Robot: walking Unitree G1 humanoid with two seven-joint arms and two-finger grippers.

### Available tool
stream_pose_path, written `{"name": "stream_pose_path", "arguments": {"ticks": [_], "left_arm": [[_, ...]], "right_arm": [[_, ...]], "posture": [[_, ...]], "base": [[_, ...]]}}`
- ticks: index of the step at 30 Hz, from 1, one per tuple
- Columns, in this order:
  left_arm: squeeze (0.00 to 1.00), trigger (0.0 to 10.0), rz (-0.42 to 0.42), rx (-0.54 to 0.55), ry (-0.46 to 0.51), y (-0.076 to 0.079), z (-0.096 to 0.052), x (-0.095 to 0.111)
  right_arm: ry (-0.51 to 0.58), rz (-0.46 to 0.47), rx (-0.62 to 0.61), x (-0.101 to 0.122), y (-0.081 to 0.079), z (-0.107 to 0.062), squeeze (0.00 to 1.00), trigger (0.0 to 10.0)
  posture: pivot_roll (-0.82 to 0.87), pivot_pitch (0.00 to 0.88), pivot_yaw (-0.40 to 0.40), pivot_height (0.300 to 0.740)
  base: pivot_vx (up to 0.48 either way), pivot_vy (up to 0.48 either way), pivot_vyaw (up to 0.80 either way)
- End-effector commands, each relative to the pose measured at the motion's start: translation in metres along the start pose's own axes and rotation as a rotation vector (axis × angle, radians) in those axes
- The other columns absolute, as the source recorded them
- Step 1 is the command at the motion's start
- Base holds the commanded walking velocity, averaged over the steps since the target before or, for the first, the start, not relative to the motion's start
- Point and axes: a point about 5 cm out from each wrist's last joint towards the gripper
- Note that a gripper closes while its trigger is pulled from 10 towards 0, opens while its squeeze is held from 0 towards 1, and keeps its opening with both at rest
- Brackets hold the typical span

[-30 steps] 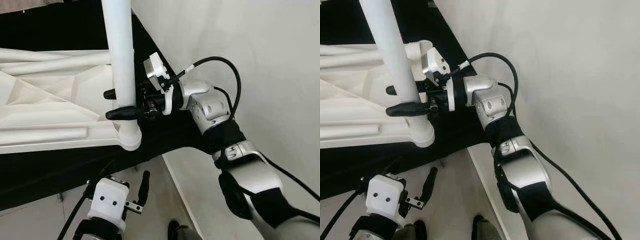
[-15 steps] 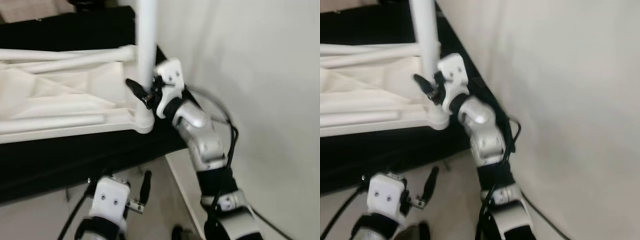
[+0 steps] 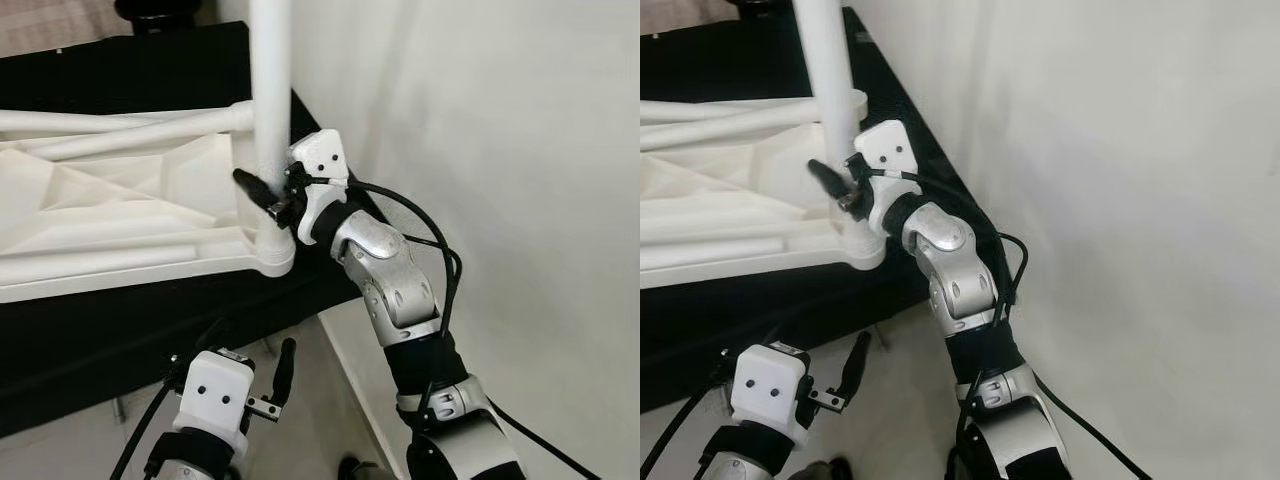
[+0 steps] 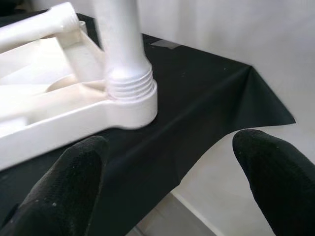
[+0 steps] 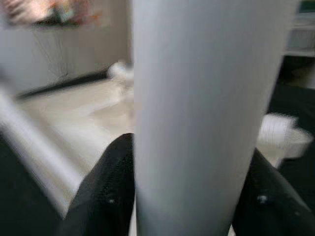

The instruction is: Building children table

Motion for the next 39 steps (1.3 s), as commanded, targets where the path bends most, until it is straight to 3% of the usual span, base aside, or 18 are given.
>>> {"name": "stream_pose_path", "arguments": {"ticks": [1, 2, 3, 4, 8, 15, 16, 17, 18, 24, 28, 32, 33, 34, 35, 37, 38, 39], "left_arm": [[0.00, 10.0, -0.012, -0.005, -0.011, 0.002, -0.002, -0.002], [0.00, 10.0, -0.013, -0.007, -0.011, 0.002, -0.002, -0.001], [0.00, 10.0, -0.014, -0.008, -0.010, 0.003, -0.002, 0.000], [0.00, 10.0, -0.015, -0.008, -0.010, 0.003, -0.003, 0.000], [0.00, 10.0, -0.018, -0.009, -0.011, 0.004, -0.005, 0.002], [0.00, 10.0, -0.019, -0.007, -0.015, 0.005, -0.008, 0.003], [0.00, 10.0, -0.019, -0.007, -0.016, 0.005, -0.008, 0.003], [0.00, 10.0, -0.019, -0.007, -0.016, 0.005, -0.008, 0.003], [0.00, 10.0, -0.020, -0.006, -0.018, 0.005, -0.009, 0.003], [0.00, 10.0, -0.020, -0.005, -0.021, 0.005, -0.009, 0.003], [0.00, 10.0, -0.021, -0.009, -0.021, 0.005, -0.009, 0.003], [0.00, 10.0, -0.021, -0.010, -0.021, 0.004, -0.007, 0.002], [0.00, 10.0, -0.021, -0.010, -0.021, 0.004, -0.007, 0.002], [0.00, 10.0, -0.020, -0.011, -0.020, 0.003, -0.007, 0.001], [0.00, 10.0, -0.020, -0.011, -0.020, 0.003, -0.007, 0.001], [0.00, 10.0, -0.020, -0.013, -0.020, 0.002, -0.007, 0.001], [0.00, 10.0, -0.018, -0.015, -0.019, 0.001, -0.007, 0.001], [0.00, 10.0, -0.018, -0.015, -0.019, 0.001, -0.007, 0.001]], "right_arm": [[-0.071, 0.029, 0.164, -0.016, -0.018, 0.008, 1.00, 10.0], [-0.080, 0.013, 0.245, -0.013, -0.017, 0.008, 1.00, 10.0], [-0.074, 0.007, 0.312, -0.008, -0.014, 0.009, 0.88, 10.0], [-0.057, -0.006, 0.369, -0.002, -0.011, 0.011, 0.00, 10.0], [-0.065, -0.050, 0.491, 0.006, -0.004, 0.016, 0.00, 10.0], [-0.069, 0.036, 0.634, 0.014, -0.001, 0.017, 0.00, 10.0], [-0.075, 0.046, 0.665, 0.016, -0.001, 0.016, 0.00, 8.1], [-0.075, 0.046, 0.665, 0.016, -0.001, 0.016, 0.00, 8.1], [-0.082, 0.041, 0.687, 0.017, 0.000, 0.017, 0.00, 0.0], [-0.080, 0.034, 0.715, 0.019, 0.005, 0.015, 0.00, 0.0], [-0.054, 0.016, 0.667, 0.020, 0.014, 0.008, 0.00, 0.0], [-0.029, -0.023, 0.405, 0.022, 0.040, -0.008, 0.00, 0.0], [-0.029, -0.023, 0.405, 0.022, 0.040, -0.008, 0.00, 0.0], [-0.023, -0.012, 0.284, 0.021, 0.049, -0.015, 0.00, 0.0], [-0.023, -0.012, 0.284, 0.021, 0.049, -0.015, 0.00, 0.0], [-0.017, -0.002, 0.086, 0.011, 0.056, -0.024, 0.00, 0.0], [-0.033, -0.016, -0.106, -0.003, 0.056, -0.029, 0.00, 0.0], [-0.033, -0.016, -0.106, -0.003, 0.056, -0.029, 0.00, 0.0]], "posture": [[-0.01, 0.244, -0.069, 0.740], [-0.01, 0.245, -0.069, 0.740], [0.00, 0.250, -0.069, 0.740], [0.01, 0.256, -0.070, 0.740], [0.02, 0.267, -0.074, 0.740], [0.03, 0.278, -0.076, 0.740], [0.03, 0.283, -0.077, 0.740], [0.03, 0.283, -0.077, 0.740], [0.03, 0.283, -0.077, 0.740], [0.03, 0.286, -0.073, 0.740], [0.01, 0.282, -0.066, 0.740], [0.00, 0.275, -0.056, 0.740], [0.00, 0.275, -0.056, 0.740], [0.00, 0.275, -0.055, 0.740], [0.00, 0.275, -0.055, 0.740], [0.00, 0.276, -0.056, 0.740], [0.00, 0.277, -0.051, 0.740], [0.00, 0.277, -0.051, 0.740]], "base": [[0.000, 0.000, 0.00], [0.000, 0.000, 0.00], [0.000, 0.000, 0.00], [0.000, 0.000, 0.00], [0.000, 0.000, 0.00], [0.000, 0.000, 0.00], [0.000, 0.000, 0.00], [0.000, 0.000, 0.00], [0.000, 0.000, 0.00], [0.000, 0.000, 0.00], [0.000, 0.000, 0.00], [0.000, 0.000, 0.00], [0.000, 0.000, 0.00], [0.000, 0.000, 0.00], [0.000, 0.000, 0.00], [0.000, 0.000, 0.00], [0.000, 0.000, 0.00], [0.000, 0.000, 0.00]]}}
Point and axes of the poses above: a point about 5 cm out from each wrist's last joint towards the gripper, its own z axis pointing out of the wrist towards the gripper, its own x axis along the axis of the wrist's last joint, y = z × x, and after that the axes turned 12 degrees about z, right-handed
